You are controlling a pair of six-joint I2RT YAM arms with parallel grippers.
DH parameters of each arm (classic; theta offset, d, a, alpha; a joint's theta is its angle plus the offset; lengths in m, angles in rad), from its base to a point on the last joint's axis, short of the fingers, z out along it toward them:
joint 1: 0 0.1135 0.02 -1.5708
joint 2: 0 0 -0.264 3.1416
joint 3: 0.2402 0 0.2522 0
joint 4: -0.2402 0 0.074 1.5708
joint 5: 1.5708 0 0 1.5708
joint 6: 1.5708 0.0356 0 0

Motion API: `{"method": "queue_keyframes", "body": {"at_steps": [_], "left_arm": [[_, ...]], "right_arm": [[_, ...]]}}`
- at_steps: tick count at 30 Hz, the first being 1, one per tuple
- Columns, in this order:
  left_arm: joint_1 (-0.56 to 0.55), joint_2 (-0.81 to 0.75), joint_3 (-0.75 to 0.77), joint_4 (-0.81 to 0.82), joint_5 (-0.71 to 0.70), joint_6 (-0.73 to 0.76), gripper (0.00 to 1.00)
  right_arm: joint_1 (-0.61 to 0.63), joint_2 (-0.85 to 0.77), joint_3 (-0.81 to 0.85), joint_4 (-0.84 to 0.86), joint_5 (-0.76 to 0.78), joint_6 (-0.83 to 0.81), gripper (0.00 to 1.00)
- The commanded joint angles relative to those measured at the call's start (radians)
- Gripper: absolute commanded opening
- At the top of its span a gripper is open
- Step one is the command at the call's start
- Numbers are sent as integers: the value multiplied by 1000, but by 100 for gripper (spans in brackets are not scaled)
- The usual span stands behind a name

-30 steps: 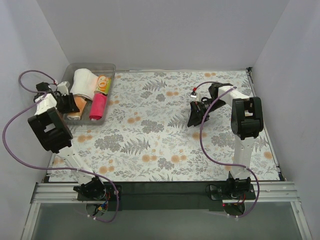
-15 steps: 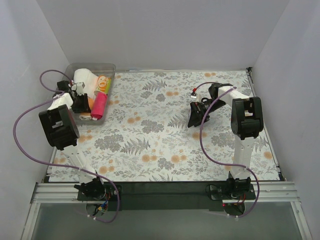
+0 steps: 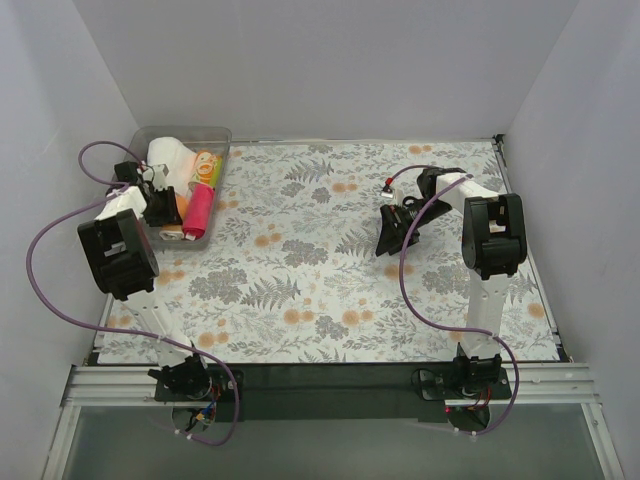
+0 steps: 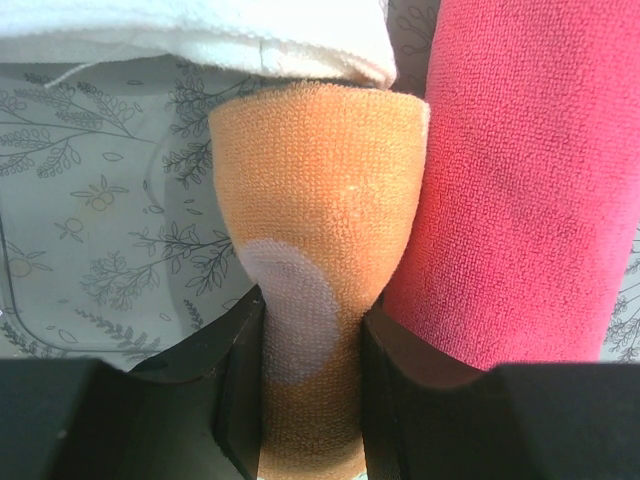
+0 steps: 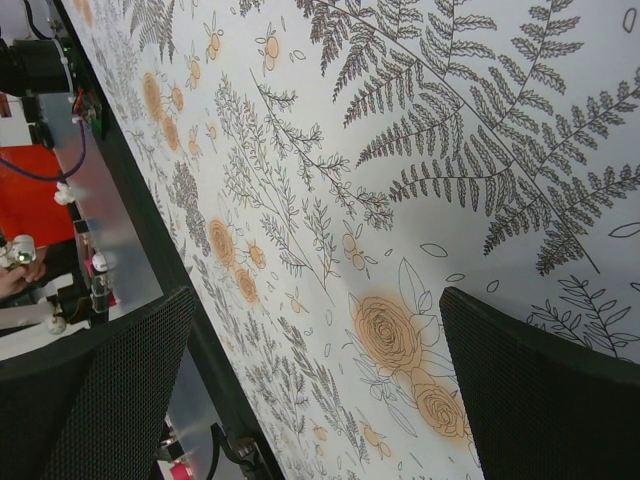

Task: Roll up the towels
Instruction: Place the rolled towel into the container

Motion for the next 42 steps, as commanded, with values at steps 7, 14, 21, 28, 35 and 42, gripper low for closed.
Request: {"method": "queue_keyframes", "body": {"at_steps": [7,14,21,28,35,42], "left_arm": [[-10,-27,1,-74,-71,42,60],[-8,-46,50,-108,-89,61,61],[-10,-72,130,-142,-112,111,62],[-19,-98,269,-208,-44,183,98],[-158,-216,367,-221,7,317,98],[-385,-202,515,-375,3,305,98]], "right_arm": [[-2,-44,15,-13,-14,5,98],[-2,-43,26,-13,-27,5,98],[-2,-43,37,-15,-40,5,98],[-2,-58,44,-15,-44,4,98],[-15,-195,-3,-10,65,-68,98],[-94,-388,47,-1,168,-92,99]]}}
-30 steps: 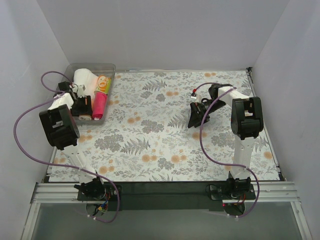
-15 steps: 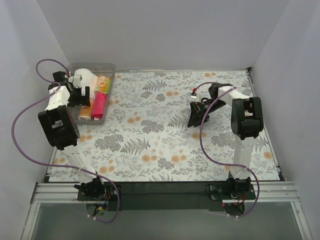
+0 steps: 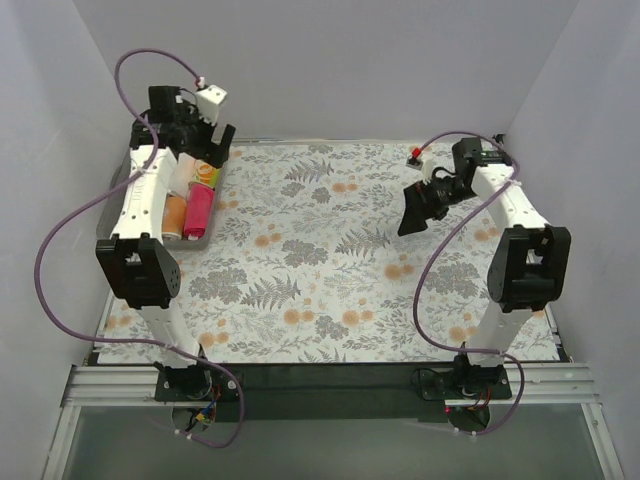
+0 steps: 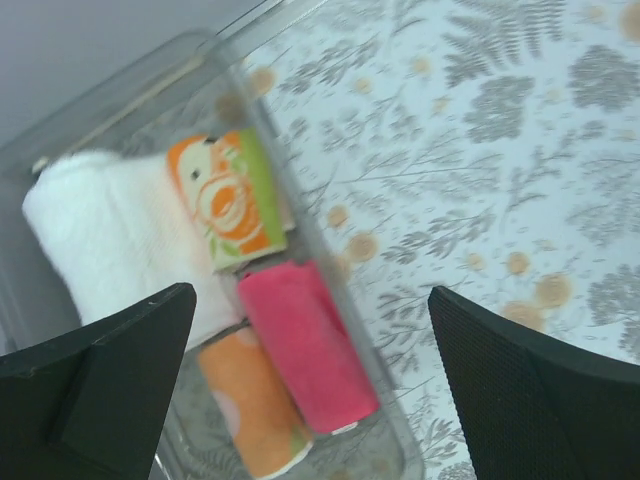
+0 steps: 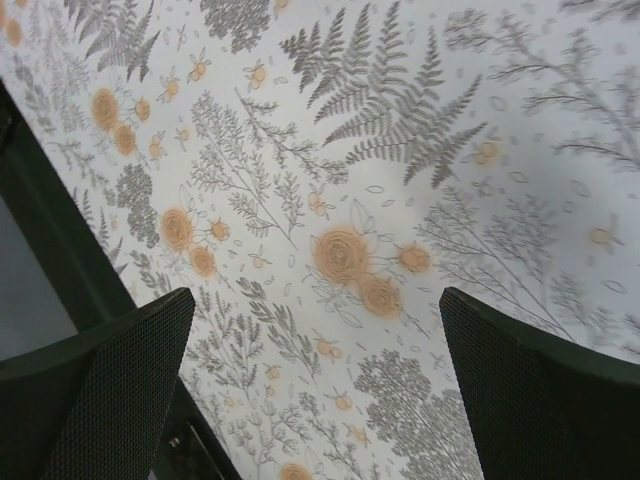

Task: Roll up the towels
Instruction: Place the rolled towel into the container

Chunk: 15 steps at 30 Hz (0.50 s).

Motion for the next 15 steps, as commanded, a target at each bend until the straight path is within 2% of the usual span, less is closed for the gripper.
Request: {"method": "queue_keyframes", "body": {"at_steps": [1,3,4,7,10,15], "left_arm": [[-143,-58,12,-110,1,47,98],[-200,-104,-87,-75,-66,68,98],[-247,-118,-120,-55,-87,58,98],[-292,-164,-248,-20,-23,15,98],[-321,-210,-382,23,-10,-13,98],[-326,-243,-465,85,1,-25,98]], "right_arm": [[-30,-101,59,13,68,-3,98],[-30,-156,39,39,106,33,98],[-30,-175,23,86,129,109,98],[-30,-244,-58,160,218,246,98],[-30,-346,-205,250,266,288,99],[-32,-457,-311,301,290,316,98]]}}
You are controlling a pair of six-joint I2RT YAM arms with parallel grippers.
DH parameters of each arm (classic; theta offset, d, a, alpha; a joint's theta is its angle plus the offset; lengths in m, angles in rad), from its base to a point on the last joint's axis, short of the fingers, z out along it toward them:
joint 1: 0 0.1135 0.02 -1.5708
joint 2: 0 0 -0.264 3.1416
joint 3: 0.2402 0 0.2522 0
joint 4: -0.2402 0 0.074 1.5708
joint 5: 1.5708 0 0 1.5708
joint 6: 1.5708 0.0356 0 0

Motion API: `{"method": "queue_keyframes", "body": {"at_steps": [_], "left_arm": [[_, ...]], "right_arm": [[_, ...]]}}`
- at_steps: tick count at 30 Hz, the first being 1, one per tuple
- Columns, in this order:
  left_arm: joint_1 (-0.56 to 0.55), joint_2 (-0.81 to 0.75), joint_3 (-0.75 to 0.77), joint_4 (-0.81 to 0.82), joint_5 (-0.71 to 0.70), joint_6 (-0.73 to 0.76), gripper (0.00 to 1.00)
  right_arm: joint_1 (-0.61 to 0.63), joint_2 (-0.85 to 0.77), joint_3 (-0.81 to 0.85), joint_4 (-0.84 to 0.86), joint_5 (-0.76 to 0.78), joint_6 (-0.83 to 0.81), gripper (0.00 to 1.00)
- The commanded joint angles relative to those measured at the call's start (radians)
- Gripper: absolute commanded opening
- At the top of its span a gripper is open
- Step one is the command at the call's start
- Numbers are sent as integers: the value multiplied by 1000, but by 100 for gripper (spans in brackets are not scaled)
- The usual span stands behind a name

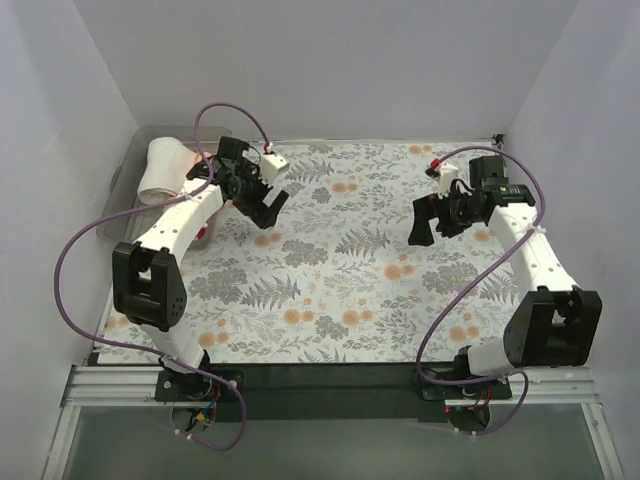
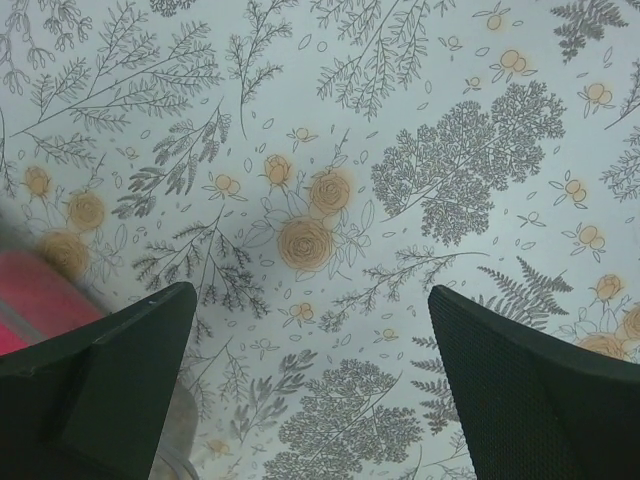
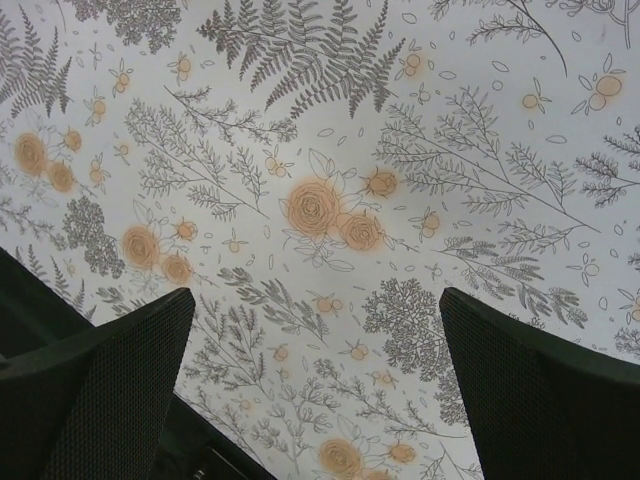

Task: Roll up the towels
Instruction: Place the rolled towel into the container

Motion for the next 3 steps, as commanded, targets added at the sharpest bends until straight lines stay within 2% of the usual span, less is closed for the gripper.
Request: {"method": "queue_keyframes", "body": {"at_steps": [1,3], "left_arm": [[6,-82,-13,68,5,-26,98],[8,-89,-8,78,-29,-32,98]], "right_arm": [[2,-59,-28,87,49,52,98],[2,-63,-12,85,68,40,98]]}}
